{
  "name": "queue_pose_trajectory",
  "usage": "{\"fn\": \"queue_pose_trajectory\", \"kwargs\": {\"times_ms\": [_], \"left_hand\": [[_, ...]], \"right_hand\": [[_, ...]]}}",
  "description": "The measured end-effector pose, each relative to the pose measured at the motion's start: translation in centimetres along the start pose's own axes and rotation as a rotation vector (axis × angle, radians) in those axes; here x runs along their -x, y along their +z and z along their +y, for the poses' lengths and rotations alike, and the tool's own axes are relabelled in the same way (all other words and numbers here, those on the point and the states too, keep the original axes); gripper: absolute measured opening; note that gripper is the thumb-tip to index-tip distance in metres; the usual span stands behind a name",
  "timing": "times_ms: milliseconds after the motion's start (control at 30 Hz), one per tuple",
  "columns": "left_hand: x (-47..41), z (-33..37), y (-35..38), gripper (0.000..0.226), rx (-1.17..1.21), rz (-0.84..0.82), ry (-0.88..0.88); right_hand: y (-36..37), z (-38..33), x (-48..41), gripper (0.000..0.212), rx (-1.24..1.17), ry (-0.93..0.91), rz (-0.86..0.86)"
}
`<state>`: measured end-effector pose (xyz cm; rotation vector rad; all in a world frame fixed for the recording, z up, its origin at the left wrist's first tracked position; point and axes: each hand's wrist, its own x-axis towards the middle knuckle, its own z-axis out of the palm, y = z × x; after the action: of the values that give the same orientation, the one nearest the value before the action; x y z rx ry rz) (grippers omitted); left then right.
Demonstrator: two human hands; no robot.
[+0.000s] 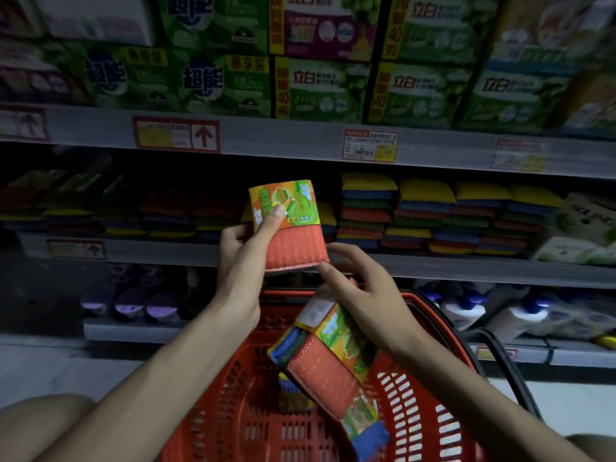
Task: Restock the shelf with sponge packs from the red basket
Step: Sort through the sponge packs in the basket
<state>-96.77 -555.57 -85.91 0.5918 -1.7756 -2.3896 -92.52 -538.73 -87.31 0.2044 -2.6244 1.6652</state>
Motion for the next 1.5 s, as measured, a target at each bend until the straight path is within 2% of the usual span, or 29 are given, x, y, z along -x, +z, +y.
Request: {"fn": "queue_pose_trajectory", "kwargs": {"times_ms": [200,333,400,533,667,767,867,933,1033,1167,1267,1333,1400,1467,1500], "left_hand": [[-0.4,0.1,-0.4,0.056,-0.07,-0.176,0.052],[-0.7,0.3,-0.7,0.033,-0.109,-0.254,0.048],[-1.0,0.6,-0.8,0.03,-0.114,-0.273,0.026],[-1.9,0.6,-0.2,0.051,-0.102,-0.228,-0.015],[-3.0,0.7,1.1,0.043,0.018,-0.139,-0.072],[-3.7,0.7,1.6,0.042,0.003,-0.114,-0.082],[-4.1,0.6,2.0,0.051,-0.043,-0.099,-0.053],[-4.4,0.5,2.3,0.043,-0.012,-0.105,-0.057],[-4.7,0.7,2.5,0.016,0.06,-0.105,-0.095],[-4.7,0.4,2.0,0.007,-0.04,-0.134,-0.128],[-5.0,-0.4,2.0,0.053,-0.033,-0.153,-0.108],[-5.1,-0.7,2.0,0.066,-0.005,-0.136,-0.123],[-5.0,-0.7,2.1,0.055,0.045,-0.117,-0.151],[-4.8,-0.6,2.1,0.02,0.079,-0.112,-0.157],[-4.8,-0.6,2.2,0.019,0.077,-0.106,-0.16]], "right_hand": [[0.6,0.2,-0.8,0.031,-0.061,-0.009,0.043],[1.0,0.0,-1.3,0.028,-0.108,-0.005,0.043],[1.2,0.0,-1.5,0.025,-0.125,0.006,0.069],[0.8,-0.1,-2.3,0.023,-0.149,-0.008,0.197],[0.5,-0.3,-3.1,0.023,-0.197,0.006,0.226],[0.6,-0.1,-3.7,0.031,-0.188,0.025,0.212],[0.6,0.2,-4.4,0.041,-0.16,0.047,0.219],[0.6,0.4,-4.7,0.044,-0.143,0.063,0.225],[0.6,0.4,-4.9,0.044,-0.123,0.077,0.231],[0.6,0.4,-4.8,0.043,-0.115,0.084,0.21],[0.5,0.4,-4.7,0.043,-0.112,0.096,0.207],[0.4,0.4,-4.8,0.046,-0.098,0.106,0.207],[0.4,0.5,-4.9,0.049,-0.091,0.109,0.196],[0.3,0.6,-4.9,0.054,-0.089,0.11,0.175],[0.3,0.6,-4.9,0.059,-0.09,0.112,0.163]]}}
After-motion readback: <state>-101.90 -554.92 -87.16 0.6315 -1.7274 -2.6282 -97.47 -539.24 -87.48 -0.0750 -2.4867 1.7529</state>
